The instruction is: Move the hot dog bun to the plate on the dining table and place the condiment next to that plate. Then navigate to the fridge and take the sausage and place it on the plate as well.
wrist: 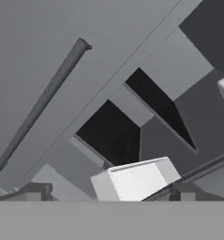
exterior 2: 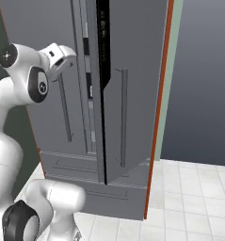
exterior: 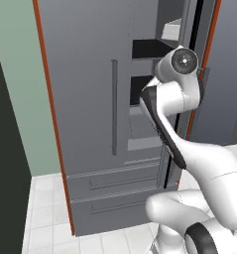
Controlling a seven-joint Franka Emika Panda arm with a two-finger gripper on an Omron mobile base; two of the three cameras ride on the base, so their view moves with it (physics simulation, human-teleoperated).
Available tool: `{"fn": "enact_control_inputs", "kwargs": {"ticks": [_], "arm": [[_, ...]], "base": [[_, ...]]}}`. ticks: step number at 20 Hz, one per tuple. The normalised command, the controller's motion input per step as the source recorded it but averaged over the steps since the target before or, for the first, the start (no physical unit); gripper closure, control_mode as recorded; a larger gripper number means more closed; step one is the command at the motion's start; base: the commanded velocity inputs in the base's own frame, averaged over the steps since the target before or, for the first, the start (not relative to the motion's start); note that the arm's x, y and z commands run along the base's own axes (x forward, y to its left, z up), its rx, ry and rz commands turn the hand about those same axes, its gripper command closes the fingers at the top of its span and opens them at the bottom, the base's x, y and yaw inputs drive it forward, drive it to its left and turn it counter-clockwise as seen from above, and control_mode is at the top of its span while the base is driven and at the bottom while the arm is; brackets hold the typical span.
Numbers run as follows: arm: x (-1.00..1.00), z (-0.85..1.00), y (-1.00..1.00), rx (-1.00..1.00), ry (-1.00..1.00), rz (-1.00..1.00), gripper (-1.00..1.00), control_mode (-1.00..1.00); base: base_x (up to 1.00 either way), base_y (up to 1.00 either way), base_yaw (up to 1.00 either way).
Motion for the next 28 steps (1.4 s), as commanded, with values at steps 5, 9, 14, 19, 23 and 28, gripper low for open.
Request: {"fn": "enact_control_inputs", "kwargs": {"ticks": [5,9,14,19,23,28], "arm": [[0.75,-0.27,0.00,-0.25,0.00,-0.04,-1.00,-1.00],[0.70,-0.14,-0.09,-0.15,0.06,-0.10,-1.00,-1.00],[0.75,-0.15,0.00,-0.13,0.08,-0.07,-1.00,-1.00],[0.61,-0.03,-0.06,-0.11,0.00,-0.03,-1.00,-1.00],[0.25,0.00,-0.39,-0.06,0.00,-0.09,-1.00,-1.00],[0.07,0.00,-0.64,0.00,0.00,-0.10,-1.00,-1.00]], "base": [[0.00,0.00,0.00],[0.00,0.00,0.00],[0.00,0.00,0.00],[0.00,0.00,0.00],[0.00,0.00,0.00],[0.00,0.00,0.00]]}}
